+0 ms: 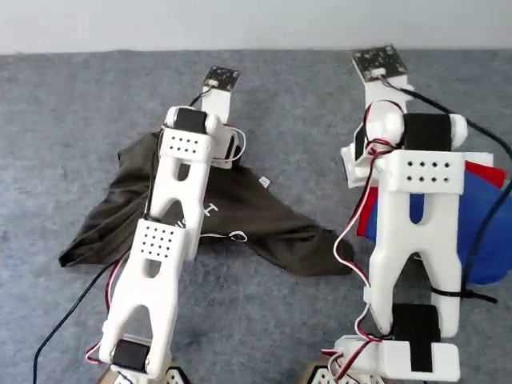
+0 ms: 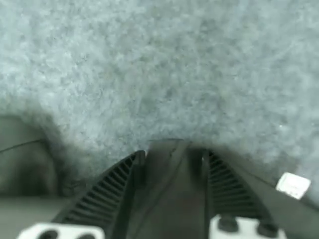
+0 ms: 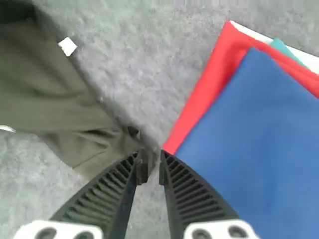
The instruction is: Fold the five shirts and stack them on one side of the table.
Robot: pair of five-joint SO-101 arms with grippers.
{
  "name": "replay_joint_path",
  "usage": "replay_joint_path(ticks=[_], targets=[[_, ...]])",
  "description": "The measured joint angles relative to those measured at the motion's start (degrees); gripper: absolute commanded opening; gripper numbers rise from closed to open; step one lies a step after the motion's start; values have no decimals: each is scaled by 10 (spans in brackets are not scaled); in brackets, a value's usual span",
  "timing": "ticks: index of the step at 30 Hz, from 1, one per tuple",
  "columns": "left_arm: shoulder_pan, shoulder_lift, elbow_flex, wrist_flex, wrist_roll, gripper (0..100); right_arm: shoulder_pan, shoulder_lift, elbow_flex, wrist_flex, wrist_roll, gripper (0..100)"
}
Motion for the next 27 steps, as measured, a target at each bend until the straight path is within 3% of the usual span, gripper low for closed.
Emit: replay_joint_path(ticks=[9, 15, 17, 21, 27], targets=[[-5, 5, 16, 4, 1, 8, -21, 0, 37, -46, 0, 54], [-11, -17, 38, 15, 6, 10, -27, 0, 37, -46, 0, 54], [-22, -36, 14, 18, 40, 9, -25, 0, 37, -46, 0, 54], [-45, -132, -26, 18, 69, 9, -27, 0, 37, -46, 0, 54], [-91, -359, 7, 18, 75, 10, -32, 0, 37, -46, 0, 94]])
